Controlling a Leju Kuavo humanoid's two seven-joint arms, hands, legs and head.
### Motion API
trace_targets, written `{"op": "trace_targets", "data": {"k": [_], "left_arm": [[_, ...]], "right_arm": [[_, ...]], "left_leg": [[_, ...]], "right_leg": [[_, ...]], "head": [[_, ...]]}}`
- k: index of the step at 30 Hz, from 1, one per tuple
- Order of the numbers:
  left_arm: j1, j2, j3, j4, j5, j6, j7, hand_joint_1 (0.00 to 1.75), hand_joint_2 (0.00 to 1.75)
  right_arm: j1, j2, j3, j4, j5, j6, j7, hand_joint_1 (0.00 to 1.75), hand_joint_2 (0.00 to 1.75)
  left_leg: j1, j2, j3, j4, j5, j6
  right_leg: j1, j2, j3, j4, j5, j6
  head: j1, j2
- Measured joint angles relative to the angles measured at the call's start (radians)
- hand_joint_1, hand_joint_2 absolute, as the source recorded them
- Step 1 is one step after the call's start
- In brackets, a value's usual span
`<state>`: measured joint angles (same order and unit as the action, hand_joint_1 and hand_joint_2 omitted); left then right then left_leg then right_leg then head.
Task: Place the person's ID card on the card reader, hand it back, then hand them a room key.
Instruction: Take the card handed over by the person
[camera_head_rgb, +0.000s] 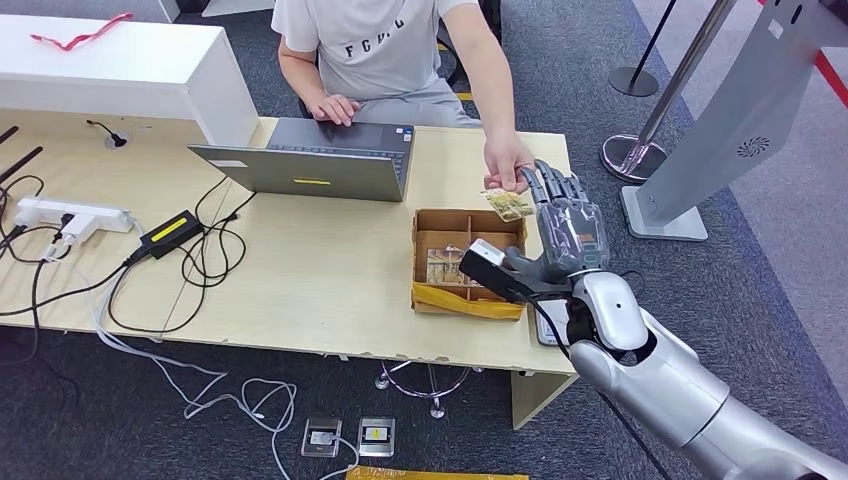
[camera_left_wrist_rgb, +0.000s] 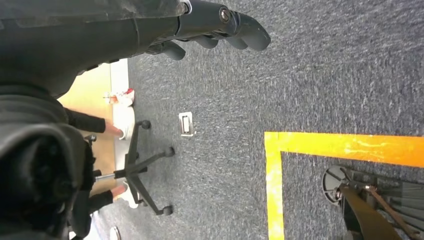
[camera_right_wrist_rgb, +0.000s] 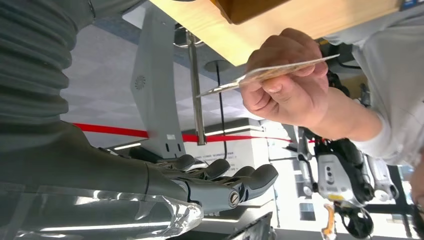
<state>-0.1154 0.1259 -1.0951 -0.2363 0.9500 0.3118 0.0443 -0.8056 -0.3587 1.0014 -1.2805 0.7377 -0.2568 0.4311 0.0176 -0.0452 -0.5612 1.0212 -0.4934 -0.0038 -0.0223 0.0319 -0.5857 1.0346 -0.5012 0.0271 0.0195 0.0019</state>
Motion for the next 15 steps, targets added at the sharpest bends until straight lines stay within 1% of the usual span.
{"op": "trace_targets", "data": {"k": [8,12,15], "left_arm": [[0.000,0.004,-0.015,0.000,-0.010,-0.004,-0.026,0.00,0.00],[0.001,0.005,-0.022,0.000,-0.018,-0.007,-0.035,0.00,0.00],[0.001,0.005,-0.025,0.000,-0.025,-0.007,-0.035,0.00,0.00]], "right_arm": [[0.009,0.020,-0.001,0.061,0.008,-0.009,0.007,0.00,1.75],[0.024,0.021,-0.017,0.075,0.036,-0.015,0.012,1.75,1.75],[0.038,0.021,-0.039,0.080,0.059,-0.024,0.012,1.75,1.75]], "left_leg": [[0.000,0.001,0.000,0.000,0.000,0.000],[0.000,0.001,0.000,0.000,0.000,0.000],[0.000,0.002,0.000,0.000,0.000,0.000]], "right_leg": [[0.000,0.000,-0.001,0.000,0.000,0.000],[0.000,0.000,-0.001,0.000,0.000,0.000],[0.000,0.001,-0.001,0.000,0.000,0.000]], "head": [[0.000,0.000],[0.000,0.000],[0.000,0.000]]}}
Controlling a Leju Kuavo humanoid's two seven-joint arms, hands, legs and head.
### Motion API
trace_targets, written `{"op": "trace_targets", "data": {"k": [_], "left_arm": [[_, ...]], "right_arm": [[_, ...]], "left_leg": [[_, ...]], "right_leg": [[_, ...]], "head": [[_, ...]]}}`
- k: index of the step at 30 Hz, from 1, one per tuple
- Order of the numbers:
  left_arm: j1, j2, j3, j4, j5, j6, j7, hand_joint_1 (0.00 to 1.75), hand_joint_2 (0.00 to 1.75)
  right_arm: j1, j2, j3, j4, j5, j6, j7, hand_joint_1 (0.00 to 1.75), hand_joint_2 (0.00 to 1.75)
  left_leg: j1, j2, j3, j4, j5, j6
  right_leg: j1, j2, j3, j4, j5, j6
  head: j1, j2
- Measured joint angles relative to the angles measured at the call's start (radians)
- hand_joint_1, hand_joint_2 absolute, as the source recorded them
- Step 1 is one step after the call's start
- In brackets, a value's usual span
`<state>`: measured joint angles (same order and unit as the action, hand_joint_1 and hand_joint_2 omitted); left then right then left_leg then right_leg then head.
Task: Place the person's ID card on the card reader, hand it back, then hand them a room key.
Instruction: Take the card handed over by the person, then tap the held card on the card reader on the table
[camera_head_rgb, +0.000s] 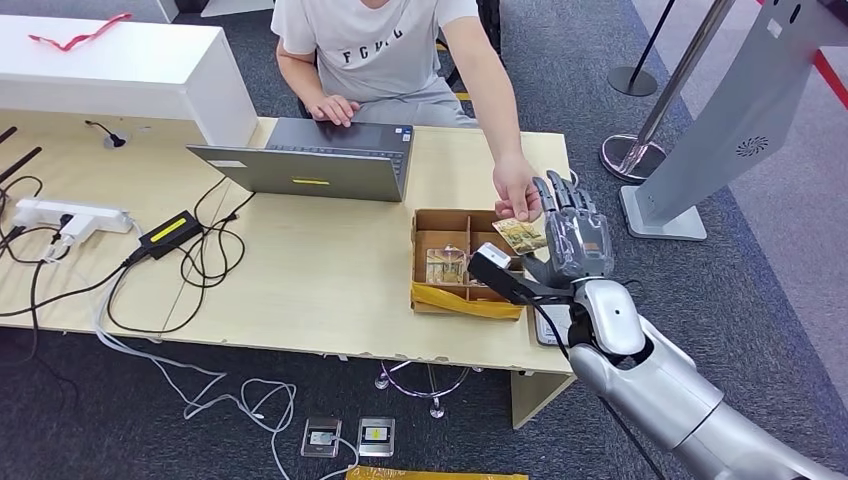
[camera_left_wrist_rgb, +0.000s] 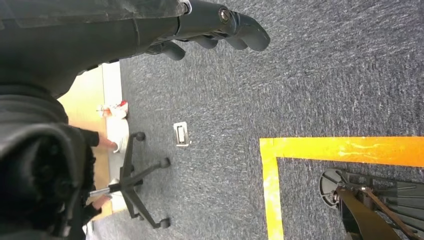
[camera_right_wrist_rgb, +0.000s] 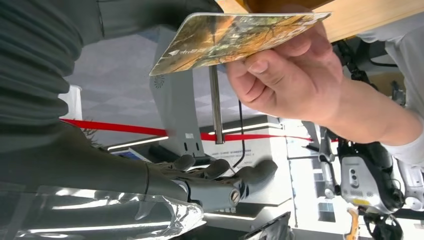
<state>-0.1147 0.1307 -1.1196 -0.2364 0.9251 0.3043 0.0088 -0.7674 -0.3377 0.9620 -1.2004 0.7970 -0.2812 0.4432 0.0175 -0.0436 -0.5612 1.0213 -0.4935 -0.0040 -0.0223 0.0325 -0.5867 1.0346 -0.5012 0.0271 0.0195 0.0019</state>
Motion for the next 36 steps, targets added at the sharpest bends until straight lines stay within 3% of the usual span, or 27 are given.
{"op": "trace_targets", "data": {"k": [11,36], "left_arm": [[0.000,0.002,-0.014,0.000,-0.005,0.002,0.000,0.00,0.00],[0.000,0.002,-0.022,0.000,-0.007,0.009,0.001,0.00,0.00]], "right_arm": [[0.035,-0.006,-0.065,0.000,0.048,-0.016,0.011,1.75,1.75],[0.137,-0.079,-0.136,-0.046,0.029,-0.006,0.025,1.75,1.75]], "left_leg": [[0.000,0.001,0.000,0.000,0.000,0.000],[0.000,0.001,0.000,0.000,0.000,-0.001]], "right_leg": [[0.000,0.002,0.000,0.000,0.000,0.000],[0.000,0.002,-0.001,0.000,0.000,0.000]], "head": [[0.000,0.000],[0.000,0.000]]}}
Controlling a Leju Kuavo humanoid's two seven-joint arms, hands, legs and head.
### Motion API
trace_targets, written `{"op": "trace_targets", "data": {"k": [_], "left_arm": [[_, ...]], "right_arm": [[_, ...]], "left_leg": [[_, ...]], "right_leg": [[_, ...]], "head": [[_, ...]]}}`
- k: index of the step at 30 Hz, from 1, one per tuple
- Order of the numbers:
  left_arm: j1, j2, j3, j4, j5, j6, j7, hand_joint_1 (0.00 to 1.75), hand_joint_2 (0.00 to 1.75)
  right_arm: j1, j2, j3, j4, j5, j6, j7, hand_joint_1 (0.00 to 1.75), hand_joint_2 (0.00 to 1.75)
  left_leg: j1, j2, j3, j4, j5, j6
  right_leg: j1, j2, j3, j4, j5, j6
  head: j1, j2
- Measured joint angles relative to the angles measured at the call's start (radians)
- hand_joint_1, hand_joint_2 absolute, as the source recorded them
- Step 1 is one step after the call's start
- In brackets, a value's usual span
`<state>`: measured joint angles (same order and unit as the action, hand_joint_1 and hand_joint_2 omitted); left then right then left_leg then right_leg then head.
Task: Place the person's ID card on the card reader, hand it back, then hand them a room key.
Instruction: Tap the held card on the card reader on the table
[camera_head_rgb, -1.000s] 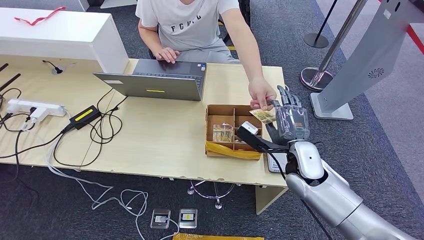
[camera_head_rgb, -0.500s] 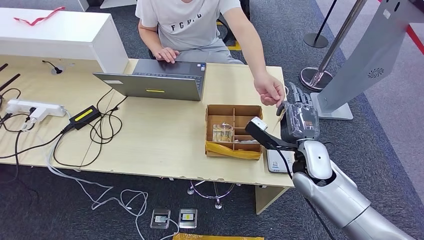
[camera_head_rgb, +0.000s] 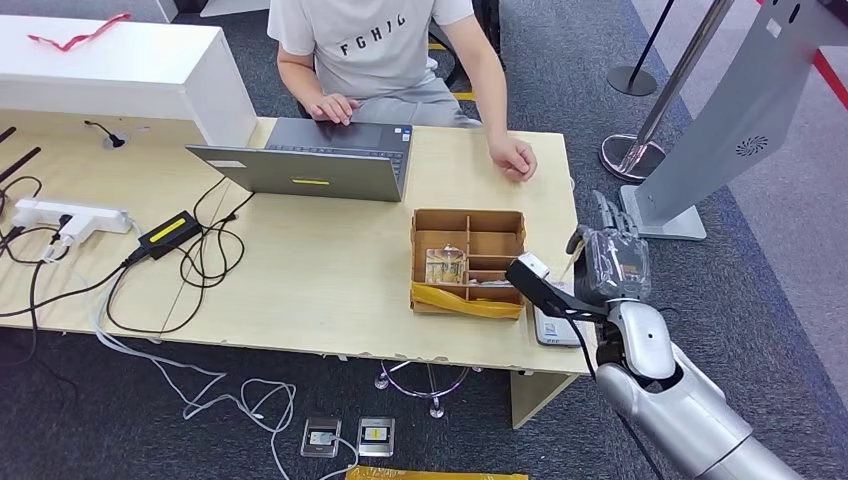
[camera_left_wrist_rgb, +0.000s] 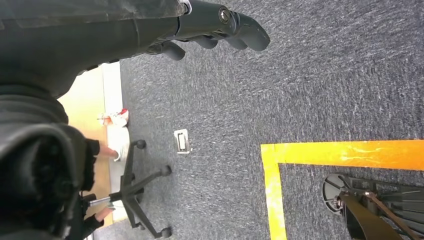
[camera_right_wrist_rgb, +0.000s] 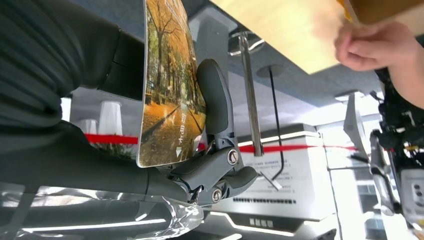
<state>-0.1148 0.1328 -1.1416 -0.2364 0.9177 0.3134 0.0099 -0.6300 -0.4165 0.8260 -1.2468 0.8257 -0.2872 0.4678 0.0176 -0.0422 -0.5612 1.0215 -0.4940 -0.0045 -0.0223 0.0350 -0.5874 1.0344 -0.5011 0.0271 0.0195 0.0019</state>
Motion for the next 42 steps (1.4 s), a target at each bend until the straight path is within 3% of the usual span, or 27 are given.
{"op": "trace_targets", "data": {"k": [9,23,29,42], "left_arm": [[0.000,0.000,0.000,0.000,0.016,0.000,0.009,0.00,0.00],[-0.001,-0.007,0.000,0.000,0.043,0.001,0.057,0.00,0.00],[0.000,-0.009,0.001,0.000,0.066,0.013,0.116,0.00,0.00],[0.001,-0.012,0.001,-0.001,0.078,0.022,0.165,0.00,0.00]], "right_arm": [[0.032,0.037,0.017,0.119,-0.069,-0.006,-0.060,1.75,1.75],[0.029,0.178,0.035,0.331,-0.180,-0.027,-0.139,1.75,1.75],[0.015,0.223,0.035,0.415,-0.193,-0.042,-0.138,1.75,1.75],[-0.074,0.245,0.033,0.492,-0.185,-0.044,-0.113,1.75,1.75]], "left_leg": [[0.000,0.000,0.000,0.000,0.000,0.000],[0.000,0.000,0.000,0.000,0.000,0.000],[0.000,0.000,0.000,0.000,0.000,0.000],[0.000,0.001,0.000,0.000,0.000,0.000]], "right_leg": [[0.000,0.000,0.000,0.000,0.000,0.000],[0.000,0.000,0.000,0.000,0.000,0.000],[0.000,0.000,0.000,0.000,0.000,0.000],[0.000,0.000,0.000,0.000,0.000,0.000]], "head": [[0.000,0.000],[0.000,0.000],[0.000,0.000],[0.000,0.000]]}}
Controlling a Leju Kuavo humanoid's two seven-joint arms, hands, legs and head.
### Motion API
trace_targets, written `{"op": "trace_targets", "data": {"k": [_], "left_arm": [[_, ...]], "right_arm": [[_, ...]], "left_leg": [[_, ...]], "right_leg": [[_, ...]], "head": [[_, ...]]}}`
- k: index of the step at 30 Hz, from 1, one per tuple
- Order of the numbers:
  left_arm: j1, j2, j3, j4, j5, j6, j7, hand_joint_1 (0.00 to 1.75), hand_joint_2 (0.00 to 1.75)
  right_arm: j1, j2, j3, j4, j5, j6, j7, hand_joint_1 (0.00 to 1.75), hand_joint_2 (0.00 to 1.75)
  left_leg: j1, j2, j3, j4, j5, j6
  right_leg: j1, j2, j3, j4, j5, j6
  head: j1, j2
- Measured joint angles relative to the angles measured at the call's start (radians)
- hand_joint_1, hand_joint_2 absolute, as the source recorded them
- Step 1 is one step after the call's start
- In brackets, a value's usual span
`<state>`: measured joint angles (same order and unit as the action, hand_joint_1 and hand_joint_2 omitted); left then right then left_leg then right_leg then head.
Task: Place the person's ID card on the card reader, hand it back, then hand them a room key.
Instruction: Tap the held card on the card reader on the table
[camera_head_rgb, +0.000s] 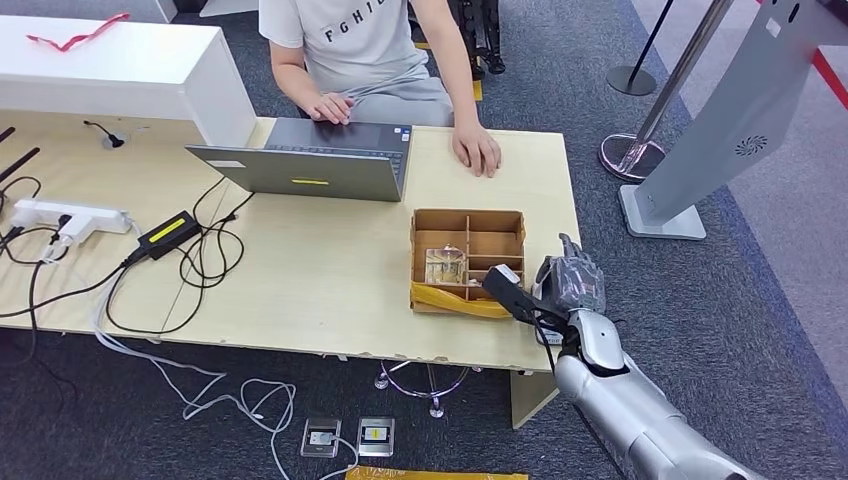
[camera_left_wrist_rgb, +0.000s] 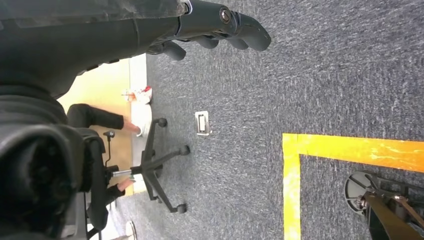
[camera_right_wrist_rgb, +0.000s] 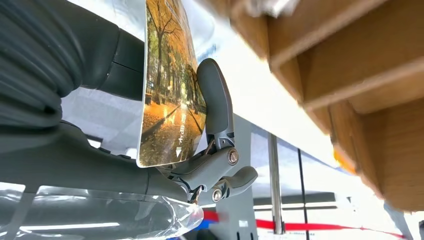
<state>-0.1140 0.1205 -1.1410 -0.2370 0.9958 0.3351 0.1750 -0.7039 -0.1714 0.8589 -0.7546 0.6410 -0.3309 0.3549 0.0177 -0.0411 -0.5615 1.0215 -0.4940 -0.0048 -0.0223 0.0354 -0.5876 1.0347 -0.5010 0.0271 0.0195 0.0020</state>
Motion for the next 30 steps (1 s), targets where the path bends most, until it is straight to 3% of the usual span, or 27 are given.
{"op": "trace_targets", "data": {"k": [17,30], "left_arm": [[0.000,-0.006,0.000,-0.001,0.013,0.019,0.018,0.00,0.00],[0.000,-0.007,-0.006,-0.010,0.034,0.040,0.086,0.00,0.00]], "right_arm": [[-0.079,0.007,-0.009,-0.012,0.031,0.049,0.021,1.75,1.75],[-0.053,0.013,-0.009,-0.007,-0.009,0.044,0.021,1.75,1.75]], "left_leg": [[0.000,0.000,0.000,0.000,0.000,0.000],[0.000,0.001,0.000,0.000,0.000,0.000]], "right_leg": [[0.000,0.001,0.000,0.000,0.000,0.000],[0.000,0.001,-0.001,0.000,0.000,0.000]], "head": [[0.000,0.000],[0.000,0.000]]}}
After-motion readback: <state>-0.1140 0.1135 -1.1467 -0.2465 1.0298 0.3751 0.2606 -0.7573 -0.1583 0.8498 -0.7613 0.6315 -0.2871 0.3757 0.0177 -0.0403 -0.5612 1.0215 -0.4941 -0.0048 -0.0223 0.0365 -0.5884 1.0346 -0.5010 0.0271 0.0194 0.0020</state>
